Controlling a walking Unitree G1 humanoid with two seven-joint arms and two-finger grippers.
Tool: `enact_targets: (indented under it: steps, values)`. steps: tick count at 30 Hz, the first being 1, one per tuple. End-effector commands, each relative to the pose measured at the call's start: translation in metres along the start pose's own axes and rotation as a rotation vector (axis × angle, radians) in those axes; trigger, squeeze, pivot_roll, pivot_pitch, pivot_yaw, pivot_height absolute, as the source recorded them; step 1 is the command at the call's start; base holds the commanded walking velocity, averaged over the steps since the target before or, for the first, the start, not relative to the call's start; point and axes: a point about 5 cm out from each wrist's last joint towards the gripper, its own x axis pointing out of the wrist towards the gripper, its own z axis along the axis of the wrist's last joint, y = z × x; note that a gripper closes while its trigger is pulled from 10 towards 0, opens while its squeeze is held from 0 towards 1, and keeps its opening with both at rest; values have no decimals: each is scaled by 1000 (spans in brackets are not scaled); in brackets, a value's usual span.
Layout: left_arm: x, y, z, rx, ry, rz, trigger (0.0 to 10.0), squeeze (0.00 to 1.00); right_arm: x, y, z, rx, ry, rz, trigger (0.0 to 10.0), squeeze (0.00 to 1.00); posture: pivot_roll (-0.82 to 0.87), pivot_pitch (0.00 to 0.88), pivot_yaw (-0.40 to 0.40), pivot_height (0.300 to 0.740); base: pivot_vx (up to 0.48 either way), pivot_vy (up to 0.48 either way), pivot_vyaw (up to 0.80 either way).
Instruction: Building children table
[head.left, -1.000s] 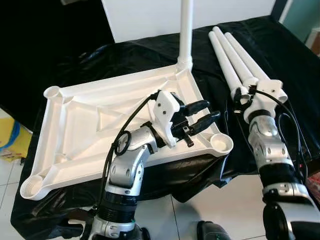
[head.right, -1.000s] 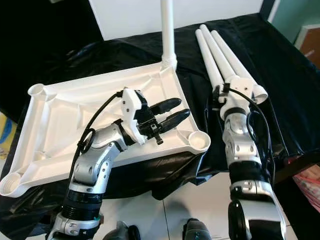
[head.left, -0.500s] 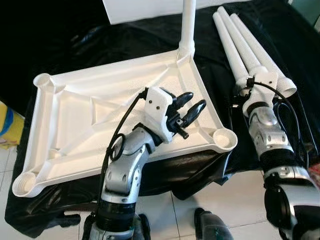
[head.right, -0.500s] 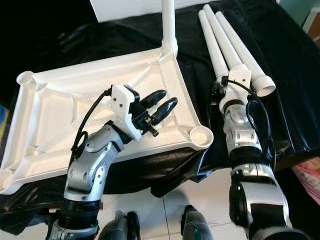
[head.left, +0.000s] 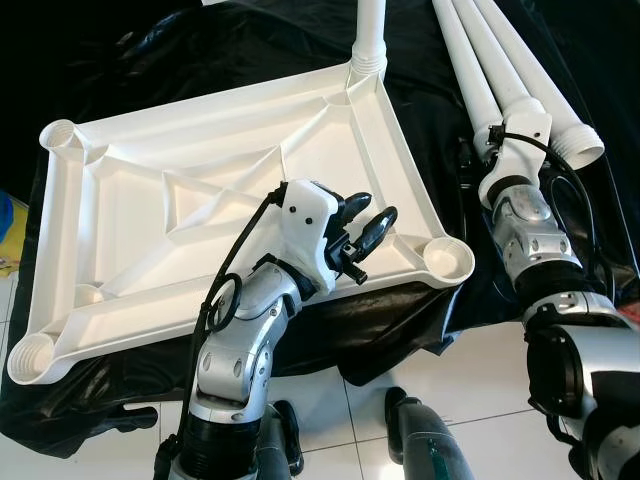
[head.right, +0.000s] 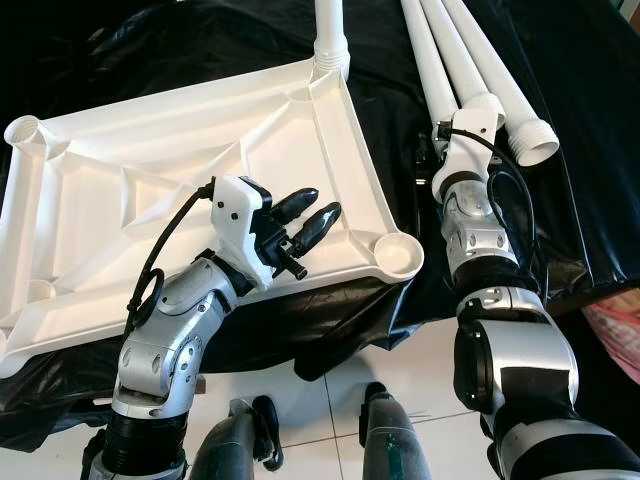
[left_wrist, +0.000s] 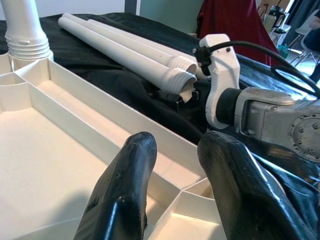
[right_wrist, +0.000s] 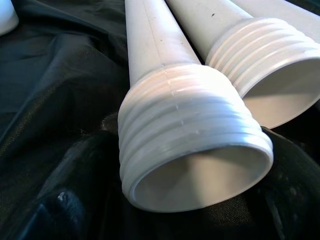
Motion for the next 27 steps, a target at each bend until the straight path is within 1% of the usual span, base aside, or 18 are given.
enact_targets:
  steps: [1, 3, 4, 5, 6, 13, 18, 20, 21, 22, 23, 25, 27]
  values:
    - [-4, -2, 0, -2, 7, 12, 10000, 0, -3, 5, -15, -2, 59, 24, 10000, 0, 14, 324, 75, 740, 0, 0, 0]
    - [-4, -1, 0, -2, 9, 16, 10000, 0, -1, 7, -13, -4, 52, 33, 10000, 0, 14, 320, 75, 740, 0, 0, 0]
    - [-4, -1, 1, -2, 10, 20, 10000, 0, 0, 9, -11, -6, 45, 43, 3804, 0, 11, 318, 73, 740, 0, 0, 0]
    - [-4, -1, 1, -2, 10, 20, 10000, 0, 0, 9, -11, -6, 45, 43, 3804, 0, 11, 318, 73, 740, 0, 0, 0]
    - [-4, -1, 1, -2, 10, 22, 10000, 0, 0, 11, -10, -4, 38, 50, 0, 0, 9, 315, 74, 740, 0, 0, 0]
    - [-1, -1, 1, -4, 8, 25, 10000, 0, 0, 16, -10, 6, 19, 75, 0, 0, -8, 304, 75, 740, 0, 0, 0]
    - [3, 0, 1, -1, 0, 19, 10000, 0, -6, 12, -16, 10, -1, 76, 0, 0, -33, 275, 71, 740, 0, 0, 0]
    - [7, 1, 2, 5, -10, 19, 10000, 0, -11, 9, -19, 15, -21, 76, 0, 0, -38, 264, 70, 740, 0, 0, 0]
    - [8, 2, 3, 7, -15, 19, 10000, 0, -14, 9, -21, 20, -35, 85, 2039, 0, -46, 242, 66, 740, 0, 0, 0]
    - [8, 2, 3, 7, -15, 19, 10000, 0, -14, 9, -21, 20, -35, 85, 2039, 0, -46, 242, 66, 740, 0, 0, 0]
    - [10, 4, 4, 8, -21, 22, 10000, 0, -18, 9, -22, 28, -55, 96, 10000, 0, -54, 228, 66, 740, 0, 0, 0]
    - [10, 4, 4, 8, -21, 22, 10000, 0, -18, 9, -22, 28, -55, 96, 10000, 0, -54, 228, 66, 740, 0, 0, 0]
    - [15, 8, 6, 10, -38, 29, 10000, 0, -31, 10, -22, 22, -126, 124, 10000, 0, -64, 203, 63, 740, 0, 0, 0]
